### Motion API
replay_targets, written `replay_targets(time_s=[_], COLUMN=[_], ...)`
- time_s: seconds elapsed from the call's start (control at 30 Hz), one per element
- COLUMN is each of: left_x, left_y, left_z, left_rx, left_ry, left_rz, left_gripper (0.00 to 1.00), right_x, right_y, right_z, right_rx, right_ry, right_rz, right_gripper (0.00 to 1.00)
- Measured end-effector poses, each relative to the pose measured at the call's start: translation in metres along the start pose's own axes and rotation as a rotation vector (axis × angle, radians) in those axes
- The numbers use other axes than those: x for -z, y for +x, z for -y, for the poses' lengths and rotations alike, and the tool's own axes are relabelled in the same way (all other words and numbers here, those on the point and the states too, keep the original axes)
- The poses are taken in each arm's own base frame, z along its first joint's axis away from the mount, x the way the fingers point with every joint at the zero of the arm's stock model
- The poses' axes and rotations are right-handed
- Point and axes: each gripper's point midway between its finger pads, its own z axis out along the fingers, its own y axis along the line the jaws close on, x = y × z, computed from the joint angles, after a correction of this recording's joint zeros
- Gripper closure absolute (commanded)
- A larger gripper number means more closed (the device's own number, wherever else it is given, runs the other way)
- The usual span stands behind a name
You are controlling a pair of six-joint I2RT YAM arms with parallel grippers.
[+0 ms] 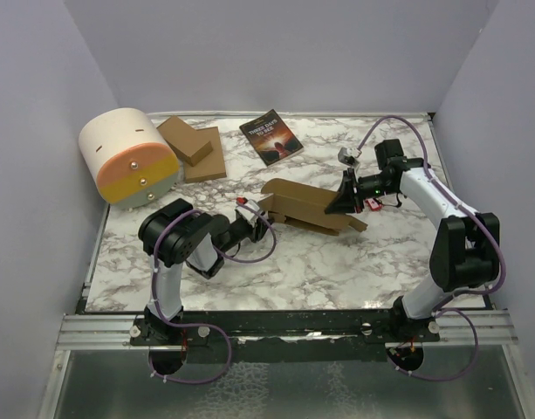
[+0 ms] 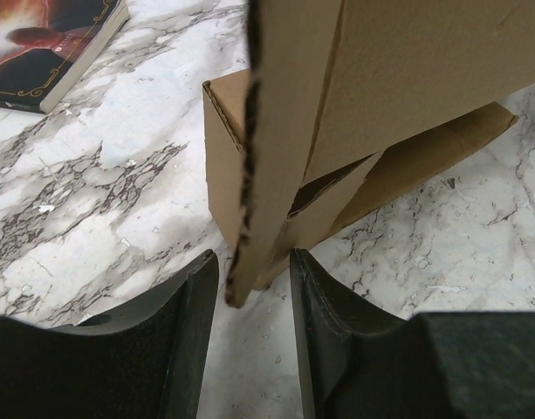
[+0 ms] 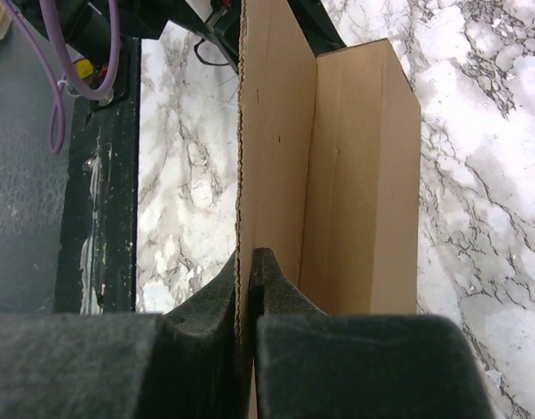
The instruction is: Fold the paper box
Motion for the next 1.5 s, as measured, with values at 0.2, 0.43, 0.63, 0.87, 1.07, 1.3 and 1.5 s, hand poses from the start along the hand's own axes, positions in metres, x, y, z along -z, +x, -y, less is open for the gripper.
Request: replay_targets(time_s=[0.2,0.43,0.63,0.87,1.07,1.3,1.5], left_x=[-0.006,-0.01,-0.015,-0.022,-0.023,-0.023,-0.021], left_y=[-0.007,-0.012,-0.013,-0.009,-0.01,-0.01,-0.01], left_z=[-0.001,-0.004,-0.005,-0.002,-0.011,-0.014,-0.014], left_rx=[0.004,0.033,0.041,0.031,0.025,0.03,0.029], left_ry=[0.0,-0.018,-0.057,-0.129,-0.212,-0.251,-0.256], left_rz=[0.021,0.037,0.041,0.038,0.043,0.044,0.043], left_gripper=[0.58,0.59,0.65,0.85,1.0,1.0,0.87], right_x=[-0.001,-0.002,-0.003,-0.003,-0.004,-0.005,-0.005], right_y=[0.003,0.003,0.005,0.005,0.002,0.0,-0.002], right_z=[0.001,0.002,0.003,0.004,0.005,0.008,0.009], right_rx=[-0.013,-0.021,-0.033,-0.053,-0.063,-0.075,-0.09], right_ry=[-0.005,-0.007,-0.011,-0.013,-0.012,-0.005,-0.002], right_rz=[-0.001,-0.001,-0.001,0.002,0.011,0.018,0.024], right_gripper=[0.99,0.99,0.99,0.99,0.99,0.99,0.98])
